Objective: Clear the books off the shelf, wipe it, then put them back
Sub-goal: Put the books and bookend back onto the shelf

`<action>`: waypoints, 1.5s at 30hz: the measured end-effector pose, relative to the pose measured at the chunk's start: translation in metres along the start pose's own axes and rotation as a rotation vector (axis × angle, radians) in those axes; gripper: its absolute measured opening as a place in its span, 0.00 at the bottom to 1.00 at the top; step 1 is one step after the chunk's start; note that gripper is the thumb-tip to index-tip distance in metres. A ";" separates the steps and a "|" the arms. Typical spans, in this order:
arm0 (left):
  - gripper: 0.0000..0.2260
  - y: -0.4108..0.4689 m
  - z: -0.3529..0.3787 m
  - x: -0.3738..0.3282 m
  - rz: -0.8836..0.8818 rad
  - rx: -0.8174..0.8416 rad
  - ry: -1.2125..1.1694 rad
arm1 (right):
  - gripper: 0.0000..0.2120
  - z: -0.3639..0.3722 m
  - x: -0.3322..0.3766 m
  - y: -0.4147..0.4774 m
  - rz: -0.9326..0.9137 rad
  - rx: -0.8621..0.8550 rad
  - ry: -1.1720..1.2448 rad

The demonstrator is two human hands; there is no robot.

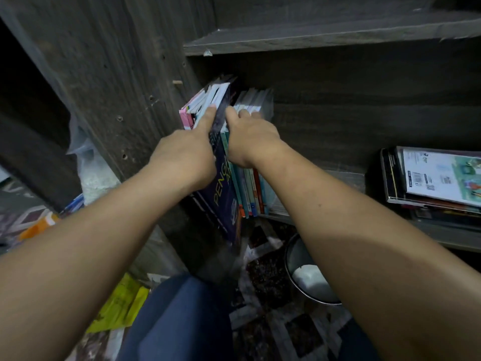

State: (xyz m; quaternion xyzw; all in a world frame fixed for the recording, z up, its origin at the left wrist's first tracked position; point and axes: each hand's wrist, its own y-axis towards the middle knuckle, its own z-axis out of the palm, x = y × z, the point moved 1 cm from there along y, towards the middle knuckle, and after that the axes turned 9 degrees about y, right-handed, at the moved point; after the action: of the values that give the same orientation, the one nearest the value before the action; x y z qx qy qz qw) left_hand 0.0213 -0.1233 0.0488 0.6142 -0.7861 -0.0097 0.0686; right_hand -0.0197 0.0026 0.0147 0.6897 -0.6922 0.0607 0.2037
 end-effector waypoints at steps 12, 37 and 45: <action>0.36 -0.033 -0.042 0.023 0.085 0.202 0.238 | 0.36 -0.006 0.015 0.011 0.068 -0.001 0.088; 0.31 -0.032 -0.055 0.029 0.002 0.441 0.109 | 0.29 0.027 0.010 0.015 -0.106 -0.194 0.254; 0.34 -0.030 -0.055 0.027 -0.024 0.484 0.122 | 0.22 0.035 0.000 0.019 -0.119 -0.405 0.158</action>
State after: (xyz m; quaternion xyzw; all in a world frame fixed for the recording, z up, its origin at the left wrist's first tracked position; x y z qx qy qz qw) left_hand 0.0507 -0.1525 0.1030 0.6213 -0.7527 0.2153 -0.0334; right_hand -0.0452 -0.0094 -0.0134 0.6673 -0.6303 -0.0377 0.3950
